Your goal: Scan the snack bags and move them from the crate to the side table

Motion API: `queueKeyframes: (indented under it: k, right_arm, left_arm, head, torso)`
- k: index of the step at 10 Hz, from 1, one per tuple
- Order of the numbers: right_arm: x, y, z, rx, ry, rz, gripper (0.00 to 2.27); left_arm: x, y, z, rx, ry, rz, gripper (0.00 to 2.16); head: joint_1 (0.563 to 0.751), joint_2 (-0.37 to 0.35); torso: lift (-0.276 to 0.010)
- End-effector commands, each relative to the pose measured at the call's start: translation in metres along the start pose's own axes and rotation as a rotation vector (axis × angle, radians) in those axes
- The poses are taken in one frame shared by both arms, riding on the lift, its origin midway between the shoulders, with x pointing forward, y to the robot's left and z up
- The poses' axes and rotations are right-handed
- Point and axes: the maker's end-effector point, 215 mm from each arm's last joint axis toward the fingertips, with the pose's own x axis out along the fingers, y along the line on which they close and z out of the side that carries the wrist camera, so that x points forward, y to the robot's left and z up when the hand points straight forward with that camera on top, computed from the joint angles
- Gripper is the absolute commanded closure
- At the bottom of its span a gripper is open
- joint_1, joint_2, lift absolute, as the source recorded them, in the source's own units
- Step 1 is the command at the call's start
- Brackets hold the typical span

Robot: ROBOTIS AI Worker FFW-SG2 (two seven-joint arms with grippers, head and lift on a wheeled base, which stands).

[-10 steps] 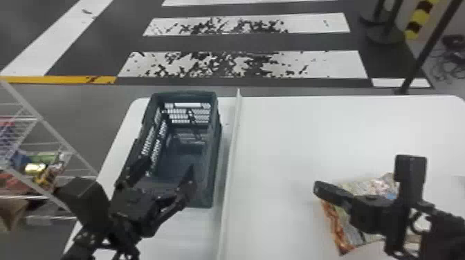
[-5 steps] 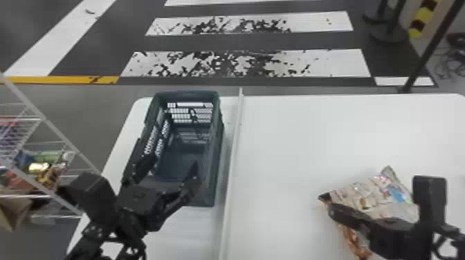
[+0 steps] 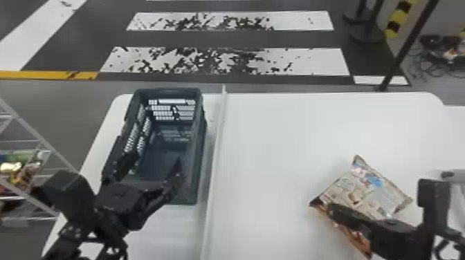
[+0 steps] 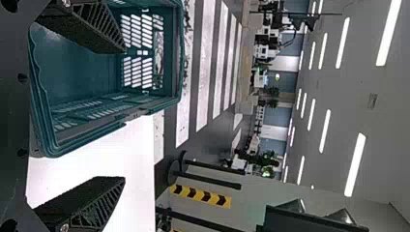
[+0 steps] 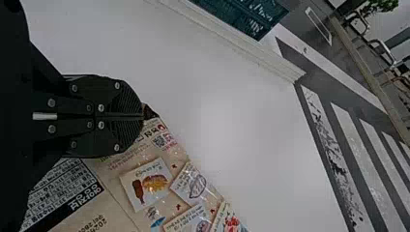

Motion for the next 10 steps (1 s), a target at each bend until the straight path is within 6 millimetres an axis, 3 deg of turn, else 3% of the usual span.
queueKeyframes:
  k: [1, 5, 10]
  right_arm:
    - [-0.015, -0.011, 0.001, 0.010, -0.009, -0.014, 2.24]
    - [-0.033, -0.040, -0.017, 0.041, 0.015, -0.058, 2.24]
    - [-0.046, -0.061, -0.008, 0.034, 0.014, -0.096, 2.24]
  left_arm:
    - [0.001, -0.002, 0.000, -0.002, -0.001, -0.003, 0.05]
    - [0.003, -0.007, 0.003, -0.005, -0.008, -0.014, 0.05]
    - [0.006, -0.006, 0.006, -0.002, -0.015, -0.016, 0.05]
  head:
    - [0.695, 0.039]
    - [0.695, -0.029]
    - [0.695, -0.079]
  torso:
    - [-0.087]
    - [-0.087]
    - [-0.087]
